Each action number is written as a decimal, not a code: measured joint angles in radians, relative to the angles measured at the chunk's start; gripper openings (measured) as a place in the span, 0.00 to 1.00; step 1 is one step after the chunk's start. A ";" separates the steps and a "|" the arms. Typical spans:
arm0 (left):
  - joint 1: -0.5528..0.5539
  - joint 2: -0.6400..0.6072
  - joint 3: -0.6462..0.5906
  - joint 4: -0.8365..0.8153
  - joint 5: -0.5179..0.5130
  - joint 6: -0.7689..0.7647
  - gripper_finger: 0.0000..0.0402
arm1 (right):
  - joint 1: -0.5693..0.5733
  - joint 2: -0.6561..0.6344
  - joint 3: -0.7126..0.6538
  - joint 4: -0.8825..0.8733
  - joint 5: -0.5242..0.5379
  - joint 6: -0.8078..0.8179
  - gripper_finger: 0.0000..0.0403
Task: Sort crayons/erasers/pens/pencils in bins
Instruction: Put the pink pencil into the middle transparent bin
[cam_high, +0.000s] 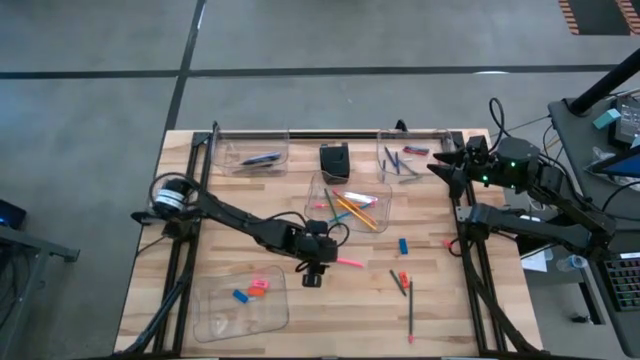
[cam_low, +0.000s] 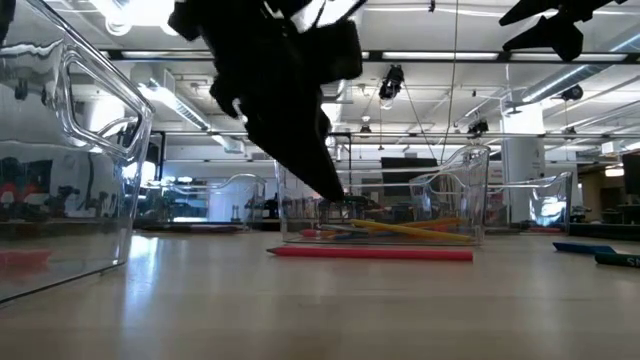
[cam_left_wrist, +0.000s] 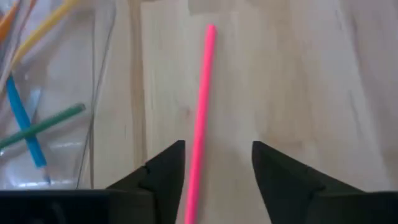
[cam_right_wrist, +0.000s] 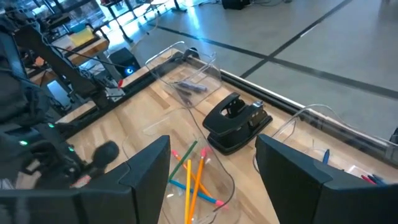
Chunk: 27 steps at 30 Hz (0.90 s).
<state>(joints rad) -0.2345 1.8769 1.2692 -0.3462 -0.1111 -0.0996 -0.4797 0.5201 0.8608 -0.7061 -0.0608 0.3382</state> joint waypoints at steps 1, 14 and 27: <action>0.004 0.010 -0.008 0.029 -0.001 -0.002 0.44 | 0.000 0.000 0.000 0.000 0.000 0.000 0.56; 0.039 0.104 -0.025 0.073 -0.004 -0.034 0.46 | 0.001 0.000 -0.001 0.000 0.000 0.002 0.56; 0.002 0.099 -0.012 0.054 -0.031 -0.049 0.46 | 0.002 0.000 -0.002 0.000 -0.001 0.002 0.56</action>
<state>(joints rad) -0.2324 1.9758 1.2575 -0.2923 -0.1417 -0.1486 -0.4778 0.5201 0.8593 -0.7063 -0.0616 0.3401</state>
